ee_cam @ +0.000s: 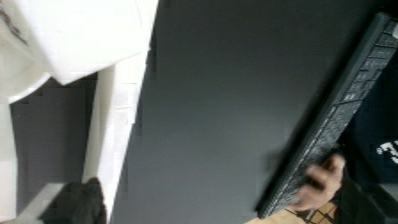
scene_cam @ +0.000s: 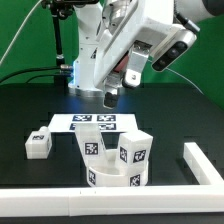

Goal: Assemble stool

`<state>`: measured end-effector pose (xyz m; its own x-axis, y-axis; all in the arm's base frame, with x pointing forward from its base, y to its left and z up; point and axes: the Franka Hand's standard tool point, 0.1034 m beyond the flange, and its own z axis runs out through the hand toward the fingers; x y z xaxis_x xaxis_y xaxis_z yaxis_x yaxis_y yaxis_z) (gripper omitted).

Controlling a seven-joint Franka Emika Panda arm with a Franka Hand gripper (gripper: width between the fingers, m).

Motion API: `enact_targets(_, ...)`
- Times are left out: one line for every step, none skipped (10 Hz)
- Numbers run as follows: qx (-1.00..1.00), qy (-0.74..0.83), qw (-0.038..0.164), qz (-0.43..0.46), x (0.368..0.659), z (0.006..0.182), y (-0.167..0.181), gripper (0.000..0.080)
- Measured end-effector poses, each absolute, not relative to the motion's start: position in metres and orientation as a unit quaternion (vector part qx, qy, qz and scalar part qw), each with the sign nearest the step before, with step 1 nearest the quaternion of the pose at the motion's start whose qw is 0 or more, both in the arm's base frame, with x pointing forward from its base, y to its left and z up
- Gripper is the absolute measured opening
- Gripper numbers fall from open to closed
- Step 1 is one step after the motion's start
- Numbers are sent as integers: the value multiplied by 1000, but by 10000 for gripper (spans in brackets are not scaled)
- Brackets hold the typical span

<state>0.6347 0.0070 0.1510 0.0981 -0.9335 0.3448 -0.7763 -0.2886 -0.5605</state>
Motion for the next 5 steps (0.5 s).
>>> enact_targets(-731, 585, 119, -331, 635, 151, 6, 649)
enact_targets(-731, 585, 118, -331, 634, 151, 6, 649)
enact_targets(-742, 571, 115, -333, 636, 154, 4, 649)
enact_targets(-751, 557, 118, -334, 640, 166, 2, 649)
enact_targets(-749, 560, 131, -330, 641, 180, 1, 649)
